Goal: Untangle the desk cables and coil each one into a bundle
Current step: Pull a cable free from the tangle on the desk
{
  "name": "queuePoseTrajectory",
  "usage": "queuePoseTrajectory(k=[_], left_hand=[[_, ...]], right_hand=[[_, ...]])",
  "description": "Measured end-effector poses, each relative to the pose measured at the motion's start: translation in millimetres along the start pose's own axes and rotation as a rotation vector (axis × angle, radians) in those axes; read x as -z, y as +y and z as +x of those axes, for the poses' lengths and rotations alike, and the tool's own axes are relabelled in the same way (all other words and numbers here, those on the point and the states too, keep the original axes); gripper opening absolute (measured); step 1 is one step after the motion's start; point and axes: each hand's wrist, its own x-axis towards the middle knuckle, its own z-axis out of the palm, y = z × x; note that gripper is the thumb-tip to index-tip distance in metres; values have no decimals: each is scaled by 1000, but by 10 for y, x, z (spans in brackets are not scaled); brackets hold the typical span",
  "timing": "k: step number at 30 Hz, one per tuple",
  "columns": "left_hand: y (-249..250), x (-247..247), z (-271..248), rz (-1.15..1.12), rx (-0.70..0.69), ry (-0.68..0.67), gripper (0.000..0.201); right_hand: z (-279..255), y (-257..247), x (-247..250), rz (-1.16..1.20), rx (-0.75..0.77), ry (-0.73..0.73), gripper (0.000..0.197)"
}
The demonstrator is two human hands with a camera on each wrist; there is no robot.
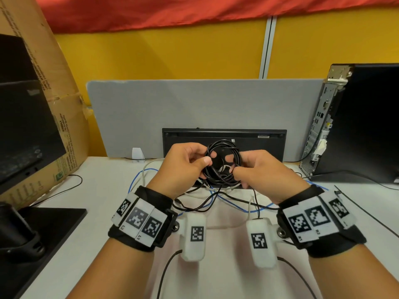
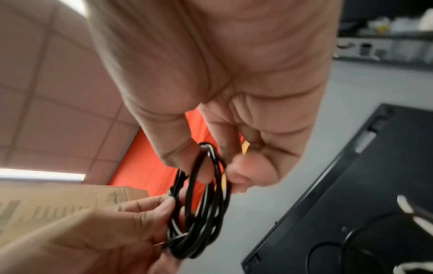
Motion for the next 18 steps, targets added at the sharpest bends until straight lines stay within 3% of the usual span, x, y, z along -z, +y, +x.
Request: queuePoseTrajectory(k=[2,4,9,12,15,18], left_hand=[[-13,12,3,40,-1,25,28],[-35,18,9,94,-3,48,29],[-71,48,23,126,16,158,27],[-65,47,31,50,44,220,29],[-51,4,25,-151,90,215,26],[-50,-60,22,-349,154,186,22]], right_hand=[[10,23,13,-138,-4,110,15],[25,50,28,-102,-44,166,16],[13,31,105,40,-83,150,9],[5,52,168,32,-66,169,9],[22,94,168,-112,13,318,10],[30,113,108,-63,81,438,8]])
